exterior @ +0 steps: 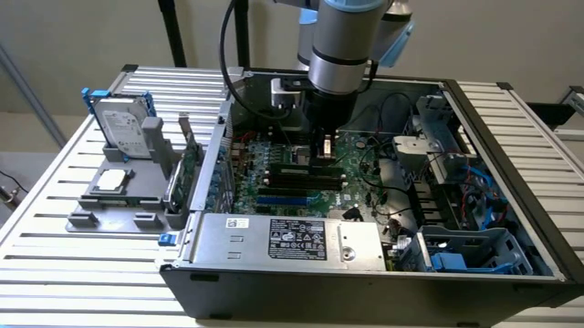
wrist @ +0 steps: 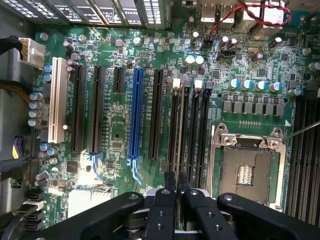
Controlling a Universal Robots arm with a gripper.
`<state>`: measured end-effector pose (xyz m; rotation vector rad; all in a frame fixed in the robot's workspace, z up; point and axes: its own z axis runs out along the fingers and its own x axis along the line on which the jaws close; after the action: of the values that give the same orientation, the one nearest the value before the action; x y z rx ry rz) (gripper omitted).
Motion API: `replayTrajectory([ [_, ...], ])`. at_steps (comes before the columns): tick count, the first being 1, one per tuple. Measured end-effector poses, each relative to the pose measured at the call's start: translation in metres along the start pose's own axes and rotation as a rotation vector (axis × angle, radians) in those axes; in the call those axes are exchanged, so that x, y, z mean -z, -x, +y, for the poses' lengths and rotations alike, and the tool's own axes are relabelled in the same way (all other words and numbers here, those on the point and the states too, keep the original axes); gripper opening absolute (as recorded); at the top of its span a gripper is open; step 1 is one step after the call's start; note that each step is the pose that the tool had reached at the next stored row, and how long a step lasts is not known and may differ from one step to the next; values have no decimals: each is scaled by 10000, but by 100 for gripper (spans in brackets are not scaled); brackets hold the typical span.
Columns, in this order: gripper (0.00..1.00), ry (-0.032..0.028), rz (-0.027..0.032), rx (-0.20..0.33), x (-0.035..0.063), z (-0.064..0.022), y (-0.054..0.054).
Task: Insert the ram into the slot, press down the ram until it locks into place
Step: 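Insert the ram into the slot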
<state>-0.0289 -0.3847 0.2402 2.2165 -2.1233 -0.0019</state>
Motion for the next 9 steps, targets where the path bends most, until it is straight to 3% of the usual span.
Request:
replayTrajectory([
  [9,13,-2,-2,-1,-29,-8,-24],
])
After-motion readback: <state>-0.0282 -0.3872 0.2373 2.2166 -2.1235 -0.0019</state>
